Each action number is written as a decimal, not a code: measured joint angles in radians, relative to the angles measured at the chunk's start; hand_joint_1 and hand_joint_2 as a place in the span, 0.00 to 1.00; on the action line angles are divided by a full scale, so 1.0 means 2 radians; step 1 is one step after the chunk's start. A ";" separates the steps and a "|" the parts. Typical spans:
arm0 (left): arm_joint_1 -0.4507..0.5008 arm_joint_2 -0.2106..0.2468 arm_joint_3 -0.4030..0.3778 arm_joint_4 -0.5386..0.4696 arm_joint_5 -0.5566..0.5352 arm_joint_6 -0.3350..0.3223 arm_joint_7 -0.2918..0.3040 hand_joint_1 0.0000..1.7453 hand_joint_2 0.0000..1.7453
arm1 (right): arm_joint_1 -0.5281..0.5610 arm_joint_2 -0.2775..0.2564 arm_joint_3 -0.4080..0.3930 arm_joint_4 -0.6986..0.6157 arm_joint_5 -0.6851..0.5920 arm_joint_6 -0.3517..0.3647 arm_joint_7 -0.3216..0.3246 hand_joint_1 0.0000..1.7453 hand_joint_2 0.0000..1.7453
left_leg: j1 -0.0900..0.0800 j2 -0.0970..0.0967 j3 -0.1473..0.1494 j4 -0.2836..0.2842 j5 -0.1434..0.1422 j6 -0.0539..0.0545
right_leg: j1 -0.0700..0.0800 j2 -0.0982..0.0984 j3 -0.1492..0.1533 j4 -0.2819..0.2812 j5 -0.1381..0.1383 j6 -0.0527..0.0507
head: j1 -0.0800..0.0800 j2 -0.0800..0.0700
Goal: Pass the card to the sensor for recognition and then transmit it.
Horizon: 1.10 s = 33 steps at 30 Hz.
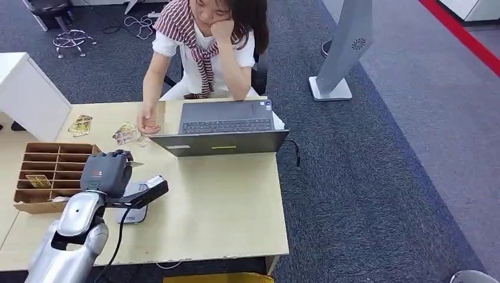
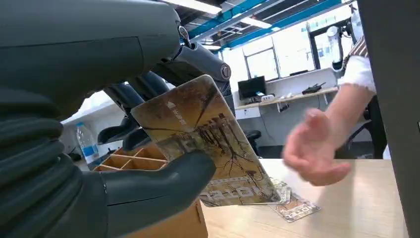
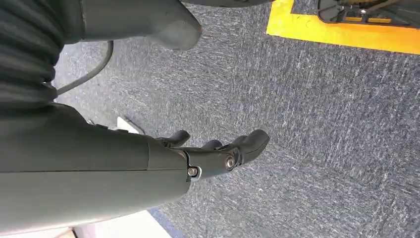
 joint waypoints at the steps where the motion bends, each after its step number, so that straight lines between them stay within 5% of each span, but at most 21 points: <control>1: 0.000 0.000 0.000 0.000 0.000 0.000 0.000 1.00 1.00 | 0.000 0.000 0.000 0.000 0.000 0.000 0.000 0.00 1.00 | 0.000 0.000 0.000 0.000 0.000 0.000 | 0.000 0.000 0.000 0.000 0.000 0.000 | 0.000 0.000; 10: 0.000 -0.001 0.000 0.000 0.000 0.003 0.000 1.00 1.00 | 0.000 0.000 0.000 0.000 0.000 0.000 0.000 0.00 1.00 | 0.000 0.000 0.000 0.000 0.000 0.000 | 0.000 0.000 0.000 0.000 0.000 0.000 | 0.000 0.000; 13: -0.003 -0.003 0.000 -0.007 -0.010 0.045 0.004 1.00 1.00 | 0.000 0.000 0.000 0.000 0.006 -0.001 -0.002 0.00 1.00 | 0.000 0.000 0.000 0.000 0.000 0.000 | 0.000 0.000 0.000 0.000 0.000 0.000 | 0.000 0.000; 22: -0.087 -0.008 0.010 -0.008 -0.053 0.054 0.024 1.00 1.00 | 0.000 0.000 0.012 0.000 0.028 0.002 -0.005 0.00 1.00 | 0.000 0.000 0.000 0.000 0.001 0.000 | 0.000 0.000 0.000 0.000 0.000 0.000 | 0.000 0.000; 25: -0.134 -0.011 0.013 0.025 -0.079 0.034 0.047 1.00 1.00 | -0.001 0.000 0.017 0.000 0.034 0.005 -0.005 0.00 1.00 | 0.000 0.000 -0.001 0.000 0.001 0.000 | 0.000 -0.001 0.000 0.000 0.001 0.000 | 0.000 0.000; 33: -0.190 -0.013 0.019 0.090 -0.089 0.034 0.047 1.00 1.00 | -0.001 -0.001 0.027 0.000 0.034 0.006 -0.003 0.00 1.00 | 0.000 0.000 0.000 0.000 0.002 -0.001 | 0.000 0.000 0.000 0.000 0.001 -0.001 | 0.000 0.000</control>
